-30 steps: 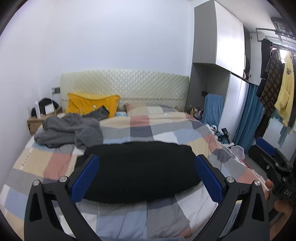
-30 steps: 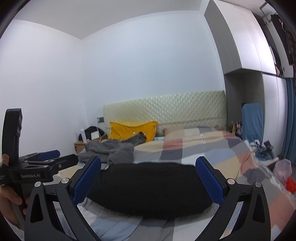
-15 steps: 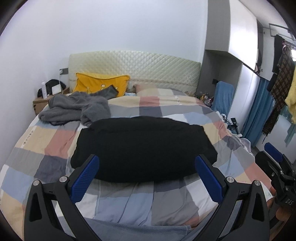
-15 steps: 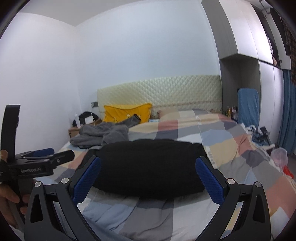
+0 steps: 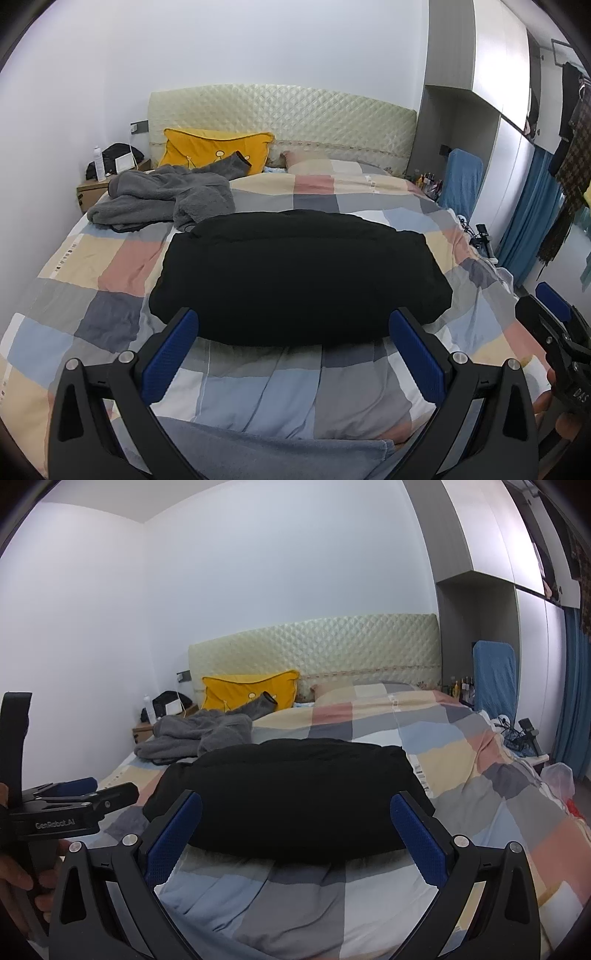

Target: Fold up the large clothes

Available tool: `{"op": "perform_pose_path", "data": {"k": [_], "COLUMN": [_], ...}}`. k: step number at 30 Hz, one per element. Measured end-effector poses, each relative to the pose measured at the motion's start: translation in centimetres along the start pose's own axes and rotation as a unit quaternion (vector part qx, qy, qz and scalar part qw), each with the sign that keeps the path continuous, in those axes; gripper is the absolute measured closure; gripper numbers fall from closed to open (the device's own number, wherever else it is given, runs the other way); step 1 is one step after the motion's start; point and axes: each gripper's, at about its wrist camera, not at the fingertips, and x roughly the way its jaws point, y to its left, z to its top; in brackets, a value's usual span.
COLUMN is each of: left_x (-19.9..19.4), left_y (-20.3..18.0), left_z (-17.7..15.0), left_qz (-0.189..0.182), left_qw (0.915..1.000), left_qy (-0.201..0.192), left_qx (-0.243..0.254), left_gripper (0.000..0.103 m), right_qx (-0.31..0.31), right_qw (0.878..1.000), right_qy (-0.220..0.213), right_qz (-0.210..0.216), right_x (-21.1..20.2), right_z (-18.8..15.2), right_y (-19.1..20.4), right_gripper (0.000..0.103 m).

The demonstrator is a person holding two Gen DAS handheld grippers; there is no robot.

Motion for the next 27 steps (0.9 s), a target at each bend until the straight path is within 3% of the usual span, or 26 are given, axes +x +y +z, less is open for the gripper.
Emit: {"op": "perform_pose_path", "data": {"k": [14,27], "left_x": [0.3,0.1], "left_y": [0.3,1.0], "left_z": [-0.6,-0.8], "left_qz": [0.038,0.038], "left_qw": [0.9993,0.9992], "left_qy": [0.003,0.005], "left_qx": [-0.004,-0.010], "left_gripper": [0.000,0.000], "right_qx": [-0.010,-0.007], "right_qw": [1.000,1.000], "right_qy": [0.026,0.024], "right_qz": [-0.002,-0.013], "right_x": [1.5,1.4], "right_z": [-0.8,-0.7], "right_y": [-0.1,-0.4], "right_gripper": [0.000,0.000]}}
